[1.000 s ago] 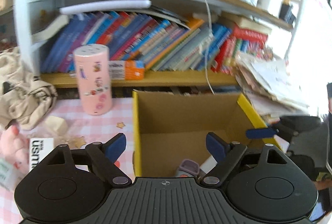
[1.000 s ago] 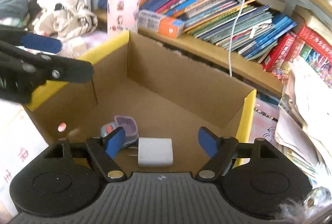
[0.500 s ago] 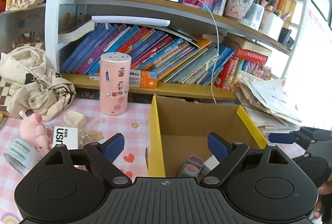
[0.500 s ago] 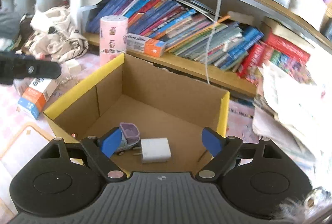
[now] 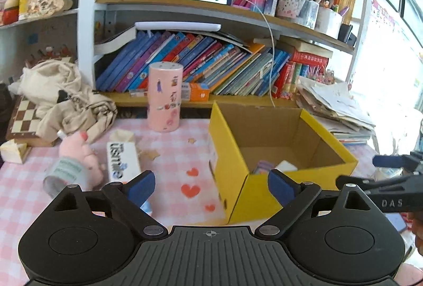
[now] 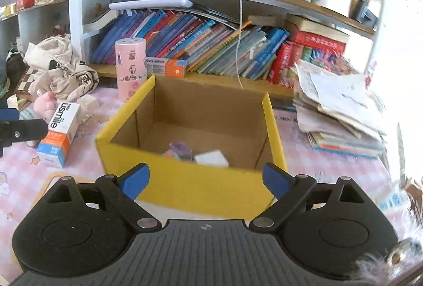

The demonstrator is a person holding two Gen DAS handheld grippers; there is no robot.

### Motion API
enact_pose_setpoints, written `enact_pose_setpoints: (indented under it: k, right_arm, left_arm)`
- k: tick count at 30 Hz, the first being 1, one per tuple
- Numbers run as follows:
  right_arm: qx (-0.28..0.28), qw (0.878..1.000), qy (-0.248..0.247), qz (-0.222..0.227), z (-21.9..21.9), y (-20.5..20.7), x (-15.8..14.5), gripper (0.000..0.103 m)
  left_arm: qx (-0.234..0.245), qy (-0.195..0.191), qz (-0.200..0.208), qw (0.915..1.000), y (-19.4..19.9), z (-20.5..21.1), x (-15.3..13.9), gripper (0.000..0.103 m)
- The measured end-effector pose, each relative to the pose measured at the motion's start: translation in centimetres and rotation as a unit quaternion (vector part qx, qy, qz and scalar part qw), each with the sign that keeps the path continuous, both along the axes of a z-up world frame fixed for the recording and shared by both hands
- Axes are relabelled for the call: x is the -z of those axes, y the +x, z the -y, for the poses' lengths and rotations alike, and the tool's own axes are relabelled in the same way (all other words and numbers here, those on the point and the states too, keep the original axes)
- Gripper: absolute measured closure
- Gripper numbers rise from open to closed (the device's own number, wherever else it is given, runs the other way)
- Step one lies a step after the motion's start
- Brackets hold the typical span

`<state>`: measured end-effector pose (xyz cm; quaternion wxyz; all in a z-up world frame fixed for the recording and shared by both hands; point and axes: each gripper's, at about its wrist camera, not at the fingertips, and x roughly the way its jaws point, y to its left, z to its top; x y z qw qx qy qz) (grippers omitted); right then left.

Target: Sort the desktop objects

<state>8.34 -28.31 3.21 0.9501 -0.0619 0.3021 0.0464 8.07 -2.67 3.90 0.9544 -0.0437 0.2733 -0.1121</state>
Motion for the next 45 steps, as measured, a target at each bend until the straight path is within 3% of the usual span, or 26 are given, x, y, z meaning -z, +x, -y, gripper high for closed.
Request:
enact_pose_setpoints:
  k: [13, 27, 45]
  right_arm:
    - [0.035, 0.997, 0.013, -0.068, -5.9, -5.1, 4.1, 0.009]
    - [-0.031, 0.995, 0.000, -0.092, -13.6, -5.5, 5.3, 0.005]
    - [-0.090, 0.990, -0.014, -0.109, -18.7, -4.6, 5.9, 0.003]
  left_arm:
    - [-0.019, -0.002, -0.040, 0.9990, -4.7, -5.7, 3.0, 0.008]
    - [-0.059, 0.017, -0.060, 0.9963, -6.7, -11.2, 4.1, 0.007]
    - [-0.084, 0.036, -0.089, 0.9918, -7.2, -14.6, 5.0, 0.007]
